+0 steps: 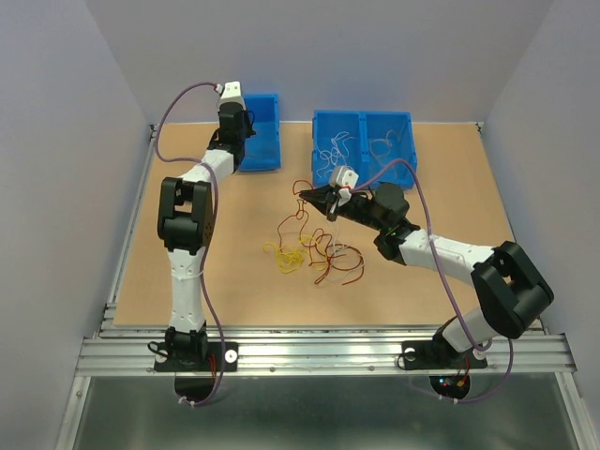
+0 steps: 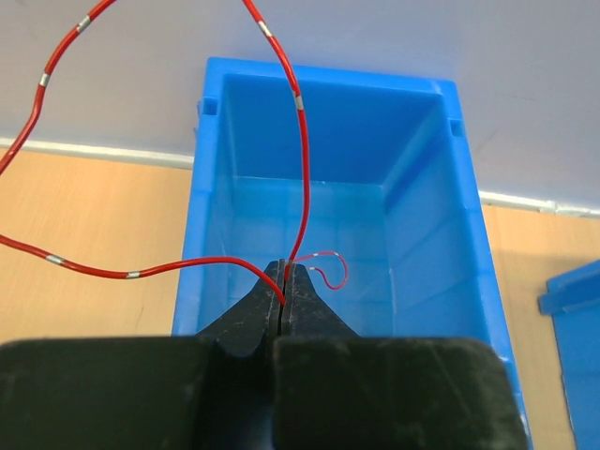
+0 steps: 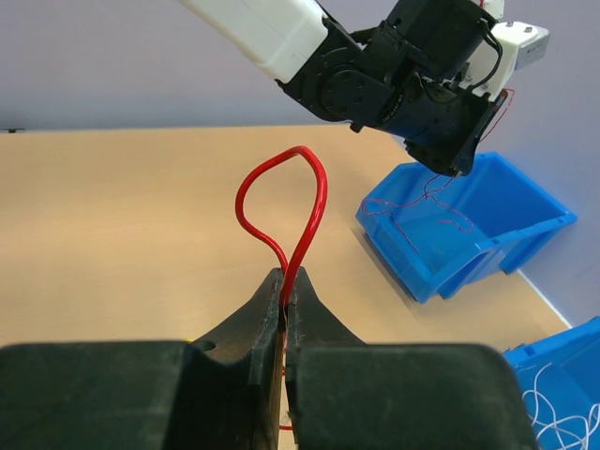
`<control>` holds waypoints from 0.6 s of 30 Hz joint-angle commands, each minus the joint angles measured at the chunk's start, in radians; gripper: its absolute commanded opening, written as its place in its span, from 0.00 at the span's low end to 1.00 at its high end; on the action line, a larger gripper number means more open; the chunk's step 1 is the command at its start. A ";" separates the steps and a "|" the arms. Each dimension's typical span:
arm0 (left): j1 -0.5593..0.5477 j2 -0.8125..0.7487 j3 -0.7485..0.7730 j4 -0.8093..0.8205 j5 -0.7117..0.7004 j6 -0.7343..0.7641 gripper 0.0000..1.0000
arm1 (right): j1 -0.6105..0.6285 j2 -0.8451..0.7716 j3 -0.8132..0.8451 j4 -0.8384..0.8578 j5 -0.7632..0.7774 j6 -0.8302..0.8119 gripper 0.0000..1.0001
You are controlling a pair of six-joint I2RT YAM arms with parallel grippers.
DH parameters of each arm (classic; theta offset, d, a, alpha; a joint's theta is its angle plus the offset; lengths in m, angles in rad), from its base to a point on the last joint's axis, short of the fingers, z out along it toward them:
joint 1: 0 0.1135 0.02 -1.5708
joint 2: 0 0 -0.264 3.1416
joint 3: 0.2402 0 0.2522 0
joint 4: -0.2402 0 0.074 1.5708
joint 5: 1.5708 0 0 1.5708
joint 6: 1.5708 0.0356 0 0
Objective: Untangle the cables
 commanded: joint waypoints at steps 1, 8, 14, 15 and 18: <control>-0.017 -0.030 0.044 0.070 -0.083 -0.031 0.00 | -0.002 0.004 0.047 0.028 -0.021 0.013 0.00; -0.067 -0.024 -0.002 0.362 -0.199 0.137 0.00 | -0.004 0.016 0.063 0.027 -0.038 0.024 0.01; -0.075 -0.046 -0.084 0.479 -0.167 0.254 0.04 | -0.002 0.033 0.080 0.027 -0.054 0.036 0.01; -0.077 -0.036 -0.075 0.469 -0.169 0.257 0.04 | -0.004 0.034 0.083 0.028 -0.055 0.038 0.01; -0.078 0.010 -0.054 0.431 -0.167 0.280 0.01 | -0.002 0.040 0.090 0.028 -0.064 0.044 0.01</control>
